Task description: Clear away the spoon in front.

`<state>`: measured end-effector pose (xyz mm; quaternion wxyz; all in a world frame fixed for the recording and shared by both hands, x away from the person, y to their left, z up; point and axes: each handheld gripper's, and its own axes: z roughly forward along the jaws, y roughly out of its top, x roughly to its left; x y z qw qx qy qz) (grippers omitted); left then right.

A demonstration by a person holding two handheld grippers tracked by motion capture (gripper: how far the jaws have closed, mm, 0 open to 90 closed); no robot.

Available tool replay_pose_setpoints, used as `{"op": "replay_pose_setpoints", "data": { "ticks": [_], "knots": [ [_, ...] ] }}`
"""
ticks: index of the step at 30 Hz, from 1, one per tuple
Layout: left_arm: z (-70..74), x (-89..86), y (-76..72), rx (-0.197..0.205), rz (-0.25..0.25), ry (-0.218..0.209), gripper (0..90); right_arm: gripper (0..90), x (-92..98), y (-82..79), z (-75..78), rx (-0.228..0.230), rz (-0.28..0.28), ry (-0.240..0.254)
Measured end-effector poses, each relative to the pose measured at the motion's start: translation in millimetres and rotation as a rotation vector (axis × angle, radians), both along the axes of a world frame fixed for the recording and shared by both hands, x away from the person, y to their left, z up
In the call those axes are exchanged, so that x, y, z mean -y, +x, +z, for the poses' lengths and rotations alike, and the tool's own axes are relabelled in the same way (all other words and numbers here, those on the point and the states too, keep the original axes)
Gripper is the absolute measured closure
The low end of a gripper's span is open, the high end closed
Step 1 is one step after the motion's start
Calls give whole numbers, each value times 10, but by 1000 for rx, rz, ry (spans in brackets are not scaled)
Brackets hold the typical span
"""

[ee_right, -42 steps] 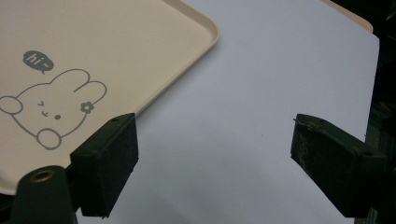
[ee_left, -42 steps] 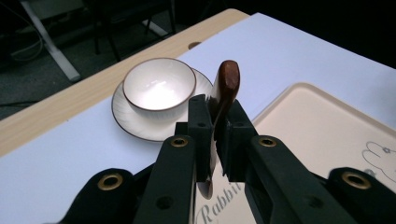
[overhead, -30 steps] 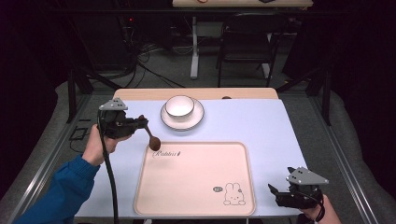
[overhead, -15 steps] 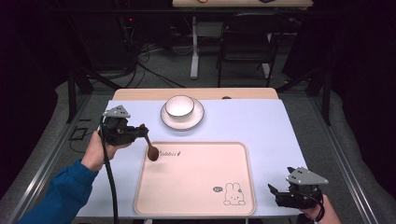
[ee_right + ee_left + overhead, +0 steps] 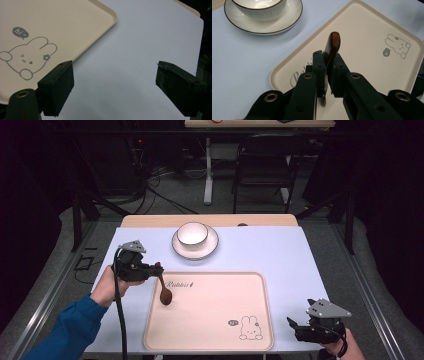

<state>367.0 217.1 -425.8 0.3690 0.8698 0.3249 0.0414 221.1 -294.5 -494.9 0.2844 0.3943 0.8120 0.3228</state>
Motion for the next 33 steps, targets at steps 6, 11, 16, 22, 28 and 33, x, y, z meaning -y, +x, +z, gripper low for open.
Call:
{"op": "replay_pose_setpoints", "data": {
  "ticks": [6,11,16,22,28,33],
  "knots": [
    [-32,7,111,-33,29,-18,841,143,-1,-1,1,1,1,-1],
    [-150,50,226,-61,65,-43,824,143,-3,1,0,-2,-1,-2],
    [-307,77,322,-86,114,-83,815,143,2,-3,0,1,-1,-2],
    [-413,105,348,-55,170,-104,806,143,3,-4,-1,-1,-3,-1],
    [-482,127,364,-39,193,-109,801,143,7,-3,-4,-2,-4,-1],
    [-548,118,377,-29,212,-130,799,143,16,-8,-8,-3,-9,1]
  ]
}}
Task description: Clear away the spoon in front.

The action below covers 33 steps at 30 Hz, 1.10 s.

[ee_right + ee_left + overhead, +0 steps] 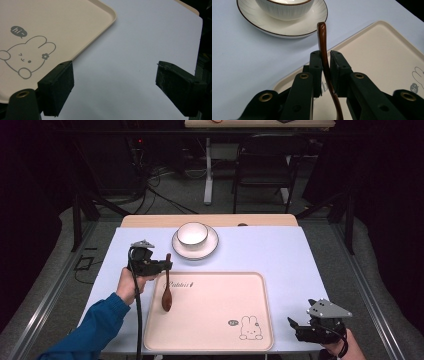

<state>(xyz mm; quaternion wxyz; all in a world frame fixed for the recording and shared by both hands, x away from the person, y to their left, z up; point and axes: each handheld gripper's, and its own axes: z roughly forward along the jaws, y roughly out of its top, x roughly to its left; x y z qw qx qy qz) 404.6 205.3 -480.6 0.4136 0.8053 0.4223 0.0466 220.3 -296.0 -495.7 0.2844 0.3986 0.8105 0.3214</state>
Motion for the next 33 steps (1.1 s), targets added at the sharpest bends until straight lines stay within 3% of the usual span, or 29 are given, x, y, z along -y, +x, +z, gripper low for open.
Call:
{"op": "replay_pose_setpoints", "data": {
  "ticks": [6,11,17,33],
  "knots": [
    [-71,14,11,13,23,-5,795,143,7,-13,2,5,-2,-1],
    [-168,-11,15,14,73,-44,794,143,2,-17,6,5,-3,-3],
    [-294,-53,39,-30,125,-81,792,143,-1,-29,11,7,-3,-5],
    [-499,23,7,-59,130,-7,778,143,-6,-27,13,6,-3,-4]
  ]
}}
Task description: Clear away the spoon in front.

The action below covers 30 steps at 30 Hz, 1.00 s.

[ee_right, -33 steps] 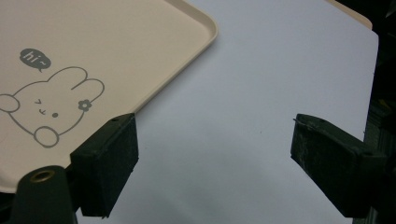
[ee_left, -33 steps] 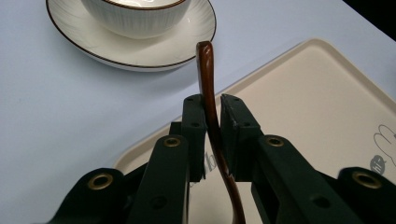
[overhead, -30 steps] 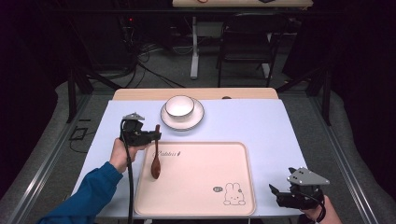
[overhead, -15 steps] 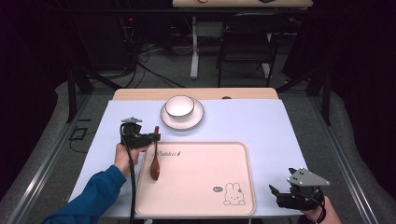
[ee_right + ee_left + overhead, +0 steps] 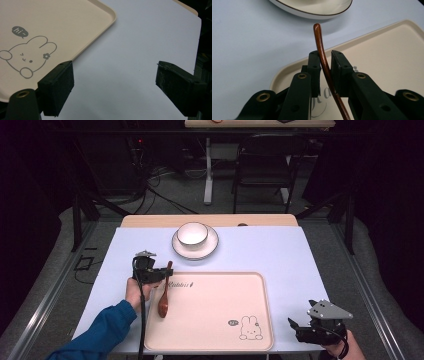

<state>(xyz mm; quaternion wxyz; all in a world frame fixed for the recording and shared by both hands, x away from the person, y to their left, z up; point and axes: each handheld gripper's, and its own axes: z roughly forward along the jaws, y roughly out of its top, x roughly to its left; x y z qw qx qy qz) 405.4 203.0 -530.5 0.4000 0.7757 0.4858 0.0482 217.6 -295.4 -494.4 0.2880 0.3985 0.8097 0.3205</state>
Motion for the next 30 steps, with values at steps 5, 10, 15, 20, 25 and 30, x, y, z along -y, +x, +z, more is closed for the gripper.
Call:
{"op": "replay_pose_setpoints", "data": {
  "ticks": [5,10,15,20,25,30],
  "knots": [
    [-68,33,3,-26,-7,30,777,143,3,-2,-1,1,1,0],
    [-119,74,-22,-43,-15,66,781,143,3,-2,0,1,0,1],
    [-143,85,-31,-49,-19,101,777,143,1,-1,0,1,0,2],
    [-163,97,-29,-54,-17,123,769,143,2,-2,1,2,1,1],
    [-165,120,-38,-51,-31,146,768,143,3,3,0,0,-1,3],
    [-159,150,-79,-36,-40,173,764,144,0,2,1,2,0,2]
  ]
}}
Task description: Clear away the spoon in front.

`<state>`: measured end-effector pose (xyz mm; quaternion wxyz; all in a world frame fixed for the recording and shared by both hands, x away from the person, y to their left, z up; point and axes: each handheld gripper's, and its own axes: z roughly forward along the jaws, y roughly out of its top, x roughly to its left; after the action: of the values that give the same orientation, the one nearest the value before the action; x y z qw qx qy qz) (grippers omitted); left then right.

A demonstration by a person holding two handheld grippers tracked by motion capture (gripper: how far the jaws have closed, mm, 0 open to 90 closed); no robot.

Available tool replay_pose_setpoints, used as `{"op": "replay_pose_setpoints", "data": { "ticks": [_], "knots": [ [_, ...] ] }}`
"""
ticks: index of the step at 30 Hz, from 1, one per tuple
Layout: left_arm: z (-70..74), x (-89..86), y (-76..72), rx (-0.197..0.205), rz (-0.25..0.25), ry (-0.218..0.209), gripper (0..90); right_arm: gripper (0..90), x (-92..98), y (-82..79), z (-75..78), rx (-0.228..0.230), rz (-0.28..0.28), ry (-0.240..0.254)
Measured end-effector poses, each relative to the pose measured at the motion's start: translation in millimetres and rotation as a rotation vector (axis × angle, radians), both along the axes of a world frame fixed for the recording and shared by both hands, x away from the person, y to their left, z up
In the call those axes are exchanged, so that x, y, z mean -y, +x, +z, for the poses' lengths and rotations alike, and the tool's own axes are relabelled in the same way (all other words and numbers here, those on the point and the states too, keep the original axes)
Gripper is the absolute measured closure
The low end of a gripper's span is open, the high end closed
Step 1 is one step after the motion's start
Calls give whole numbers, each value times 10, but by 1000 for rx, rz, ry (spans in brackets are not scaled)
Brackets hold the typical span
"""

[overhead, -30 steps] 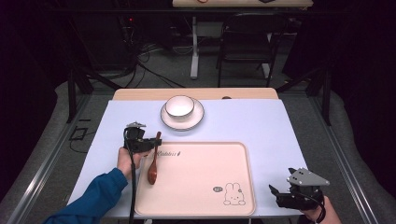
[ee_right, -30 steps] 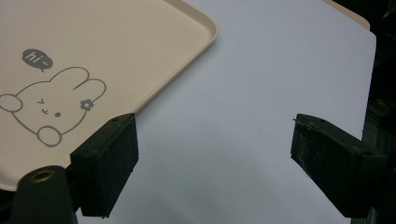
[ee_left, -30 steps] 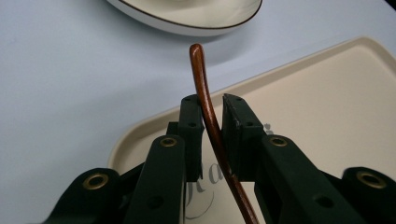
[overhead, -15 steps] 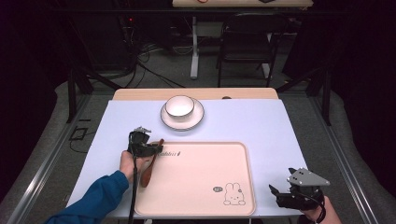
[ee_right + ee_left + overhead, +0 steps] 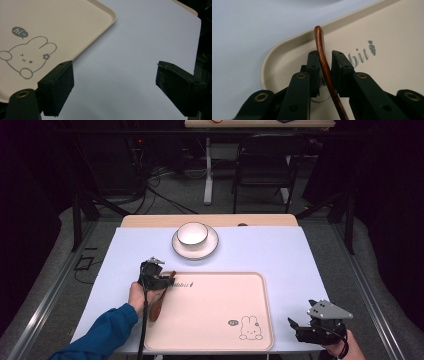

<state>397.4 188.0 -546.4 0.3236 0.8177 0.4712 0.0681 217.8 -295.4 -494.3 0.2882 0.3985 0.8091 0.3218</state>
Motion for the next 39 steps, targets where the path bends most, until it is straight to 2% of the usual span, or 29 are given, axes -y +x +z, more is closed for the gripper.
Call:
{"op": "replay_pose_setpoints", "data": {
  "ticks": [11,18,19,20,24,27,29,32,36,39],
  "knots": [
    [18,44,-64,12,-30,46,743,143,-1,2,0,1,0,-1],
    [32,47,-88,10,-38,54,701,143,-2,3,0,1,2,-2],
    [37,47,-91,13,-40,52,687,143,-3,3,0,1,2,-2],
    [44,49,-94,16,-39,54,616,143,-1,4,0,1,3,-3],
    [79,60,-103,29,-50,57,477,143,-1,4,0,1,2,-2],
    [103,61,-109,39,-54,58,405,143,-1,4,0,1,2,-2],
    [131,60,-120,47,-55,57,387,143,-3,4,0,1,1,-2],
    [205,62,-153,78,-60,56,312,143,-4,4,0,1,1,-3],
    [360,64,-219,155,-62,75,204,143,-3,4,0,1,1,-2],
    [481,53,-274,207,-64,69,152,143,-1,4,0,2,2,-4]
  ]
}}
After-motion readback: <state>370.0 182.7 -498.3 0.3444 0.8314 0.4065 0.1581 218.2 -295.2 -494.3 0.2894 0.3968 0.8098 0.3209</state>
